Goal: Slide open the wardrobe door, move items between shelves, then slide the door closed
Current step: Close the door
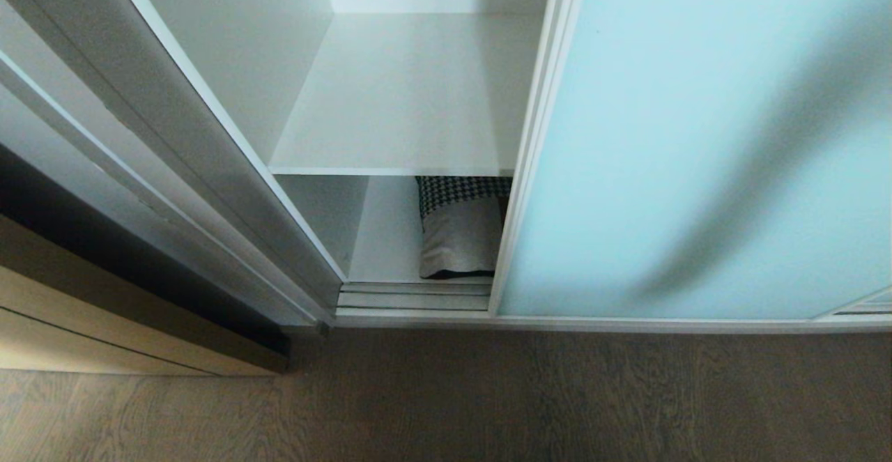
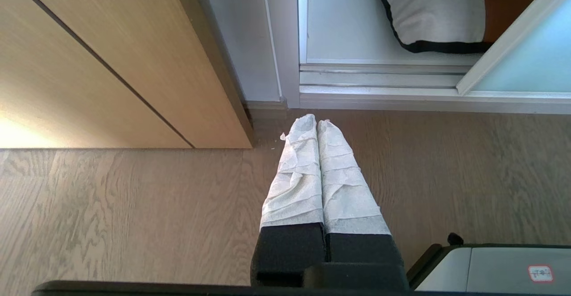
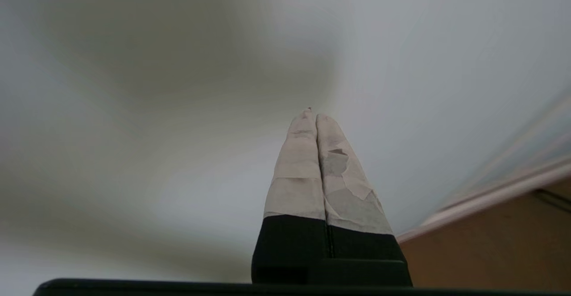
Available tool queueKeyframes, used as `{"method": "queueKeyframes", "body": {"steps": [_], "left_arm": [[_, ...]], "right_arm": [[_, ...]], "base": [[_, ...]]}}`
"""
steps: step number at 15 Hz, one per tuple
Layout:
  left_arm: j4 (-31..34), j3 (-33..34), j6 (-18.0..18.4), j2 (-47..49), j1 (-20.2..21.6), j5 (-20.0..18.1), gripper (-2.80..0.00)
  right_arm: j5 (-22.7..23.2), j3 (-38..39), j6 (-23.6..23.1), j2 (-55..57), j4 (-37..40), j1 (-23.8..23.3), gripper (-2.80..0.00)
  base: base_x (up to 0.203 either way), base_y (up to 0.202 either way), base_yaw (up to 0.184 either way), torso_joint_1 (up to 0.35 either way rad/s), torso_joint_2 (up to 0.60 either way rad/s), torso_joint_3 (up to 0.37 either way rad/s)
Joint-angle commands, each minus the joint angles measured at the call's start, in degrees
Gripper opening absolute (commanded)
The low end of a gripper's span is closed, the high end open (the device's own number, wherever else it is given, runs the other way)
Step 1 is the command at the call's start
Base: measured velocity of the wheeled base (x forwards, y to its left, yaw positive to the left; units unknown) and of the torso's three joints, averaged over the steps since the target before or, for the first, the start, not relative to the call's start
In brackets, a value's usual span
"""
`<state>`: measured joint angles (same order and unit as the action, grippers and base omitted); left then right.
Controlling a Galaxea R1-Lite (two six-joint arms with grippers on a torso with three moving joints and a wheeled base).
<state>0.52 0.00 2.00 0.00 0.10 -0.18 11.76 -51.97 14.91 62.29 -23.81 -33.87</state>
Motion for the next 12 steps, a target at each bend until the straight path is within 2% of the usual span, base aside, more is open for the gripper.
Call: {"method": "queueKeyframes", "body": {"steps": [1, 9, 12], "left_arm": [[0.00, 0.09, 0.02, 0.09, -0.01, 0.01, -2.80], [0.00, 0.09, 0.02, 0.09, -0.01, 0.01, -2.80], [0.00, 0.09, 0.02, 0.09, -0.01, 0.01, -2.80]], "right_arm": [[0.10, 0.88, -0.14, -0.08, -0.21, 3.10, -2.80], [-0.14, 1.56, -1.47, -1.58, -0.27, 11.32, -2.80], [-0.16, 4.98, -4.48, -3.80, -0.33, 16.15, -2.80]], "base": [[0.000, 0.000, 0.000, 0.000, 0.00, 0.000], [0.000, 0.000, 0.000, 0.000, 0.00, 0.000], [0.000, 0.000, 0.000, 0.000, 0.00, 0.000]]}}
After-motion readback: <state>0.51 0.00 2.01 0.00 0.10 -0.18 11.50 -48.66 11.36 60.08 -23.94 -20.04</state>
